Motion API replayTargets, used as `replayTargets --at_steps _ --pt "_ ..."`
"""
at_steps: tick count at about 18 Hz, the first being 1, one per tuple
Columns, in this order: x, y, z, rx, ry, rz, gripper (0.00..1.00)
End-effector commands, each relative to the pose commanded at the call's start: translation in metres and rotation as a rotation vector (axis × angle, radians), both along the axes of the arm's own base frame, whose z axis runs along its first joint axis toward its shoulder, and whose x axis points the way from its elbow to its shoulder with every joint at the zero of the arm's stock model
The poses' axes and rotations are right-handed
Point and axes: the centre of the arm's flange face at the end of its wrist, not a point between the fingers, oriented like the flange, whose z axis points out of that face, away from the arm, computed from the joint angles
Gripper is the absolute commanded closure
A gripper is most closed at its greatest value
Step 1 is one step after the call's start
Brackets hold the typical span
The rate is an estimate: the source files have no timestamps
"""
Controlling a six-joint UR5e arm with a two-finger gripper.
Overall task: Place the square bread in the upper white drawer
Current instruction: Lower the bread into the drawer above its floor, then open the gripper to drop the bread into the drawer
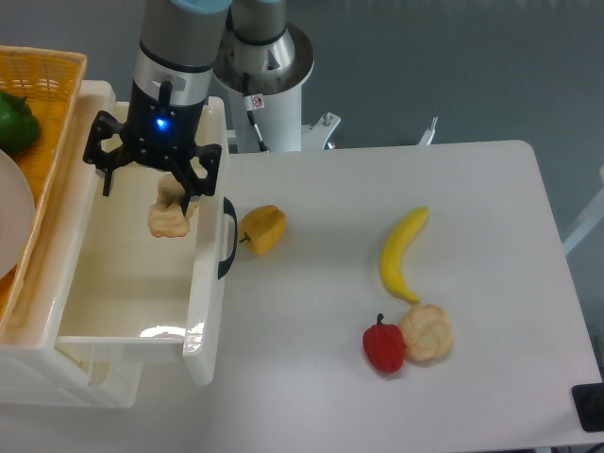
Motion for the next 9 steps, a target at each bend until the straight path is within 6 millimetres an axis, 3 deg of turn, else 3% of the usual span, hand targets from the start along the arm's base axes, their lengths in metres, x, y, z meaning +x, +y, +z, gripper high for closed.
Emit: replayTargets --at_steps 9 --pt "0.0006 -0.002 -0.0025 -0.008 -0.035 0.047 0.0"
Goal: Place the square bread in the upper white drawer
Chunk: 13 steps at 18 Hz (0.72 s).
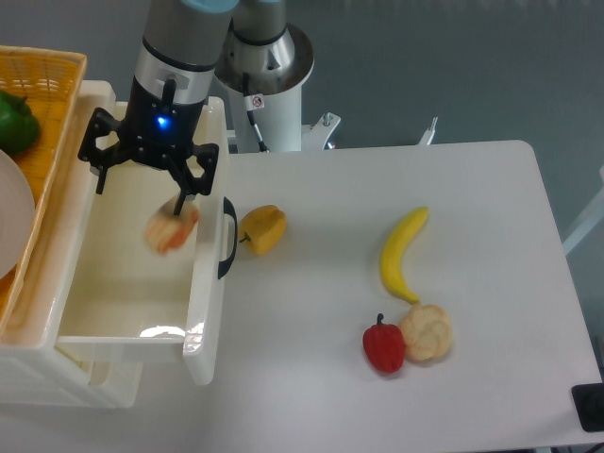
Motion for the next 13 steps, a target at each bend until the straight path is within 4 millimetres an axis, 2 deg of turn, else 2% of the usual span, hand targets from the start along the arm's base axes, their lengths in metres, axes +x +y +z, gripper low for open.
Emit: replayTargets --at_steps 5,13 --pt "-0.005 -0.002 0.006 0.008 0.011 0.007 0.0" --pt "-0.072 -0.038 0.015 0.011 0.102 0.075 0.0"
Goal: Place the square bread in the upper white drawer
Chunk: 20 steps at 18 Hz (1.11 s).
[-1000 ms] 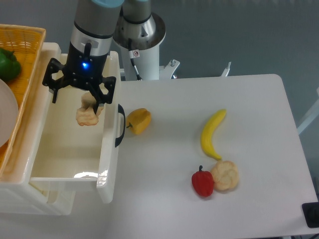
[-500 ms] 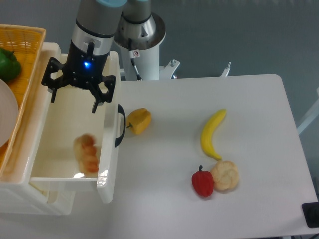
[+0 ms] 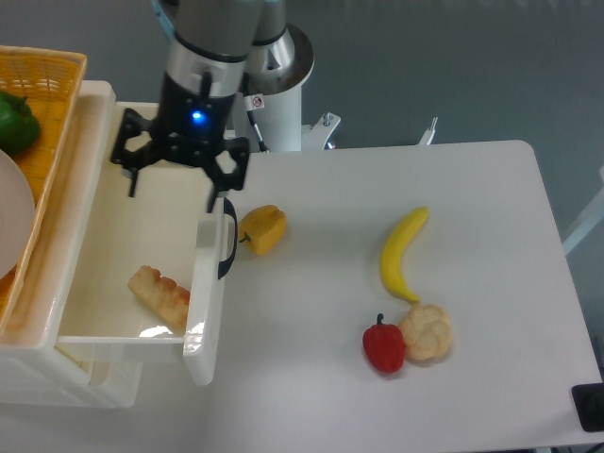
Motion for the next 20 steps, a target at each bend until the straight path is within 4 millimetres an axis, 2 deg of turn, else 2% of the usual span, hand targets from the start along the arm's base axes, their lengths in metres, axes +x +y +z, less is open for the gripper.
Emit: replayTargets --at_steps 4,9,12,15,20 --pt "-0.029 -0.015 -0.003 -0.036 0.082 -0.02 0.0" --pt "-0.051 -0.033 -0.011 -0.229 0.304 -0.147 0.0" --pt "-0.062 -0.037 -0.012 -0.273 0.381 -0.169 0.0" --pt "-0.084 -0.041 -0.022 -0.323 0.424 -0.237 0.0" --pt "-0.107 -0.04 -0.06 -0.467 0.437 -0.298 0.0"
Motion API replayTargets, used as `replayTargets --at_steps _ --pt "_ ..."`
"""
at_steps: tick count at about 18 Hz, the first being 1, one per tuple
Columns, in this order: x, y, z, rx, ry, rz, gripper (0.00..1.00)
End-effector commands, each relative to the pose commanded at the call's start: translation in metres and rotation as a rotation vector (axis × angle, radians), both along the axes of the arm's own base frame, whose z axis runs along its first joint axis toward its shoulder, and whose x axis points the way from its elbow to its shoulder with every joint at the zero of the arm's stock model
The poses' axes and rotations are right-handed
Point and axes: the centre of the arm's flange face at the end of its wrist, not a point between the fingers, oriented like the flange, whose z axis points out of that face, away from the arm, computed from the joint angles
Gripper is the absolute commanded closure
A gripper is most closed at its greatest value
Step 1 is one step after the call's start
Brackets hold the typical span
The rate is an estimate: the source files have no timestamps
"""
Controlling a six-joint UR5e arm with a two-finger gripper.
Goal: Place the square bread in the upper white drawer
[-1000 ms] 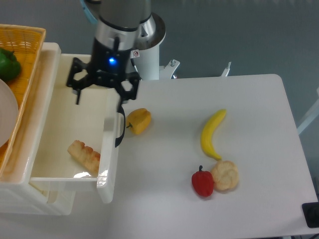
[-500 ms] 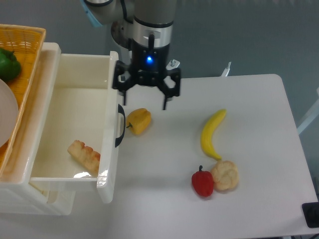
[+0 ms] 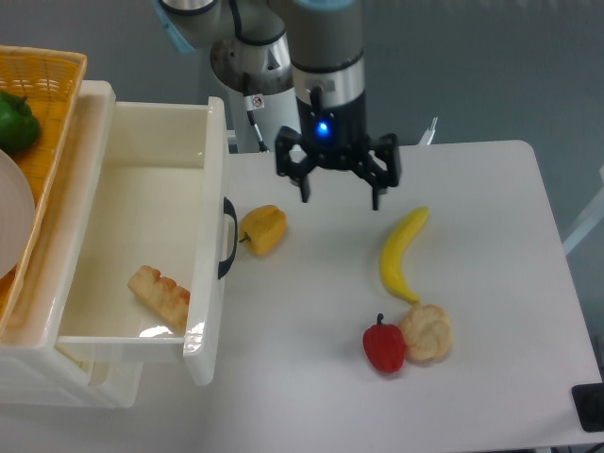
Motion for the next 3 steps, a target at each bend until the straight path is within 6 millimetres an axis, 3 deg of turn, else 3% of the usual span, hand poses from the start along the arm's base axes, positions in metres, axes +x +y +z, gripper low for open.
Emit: replayTargets --at_steps 3 --pt "-0.0066 -0.0019 -0.0065 -0.011 -0.009 0.011 0.0"
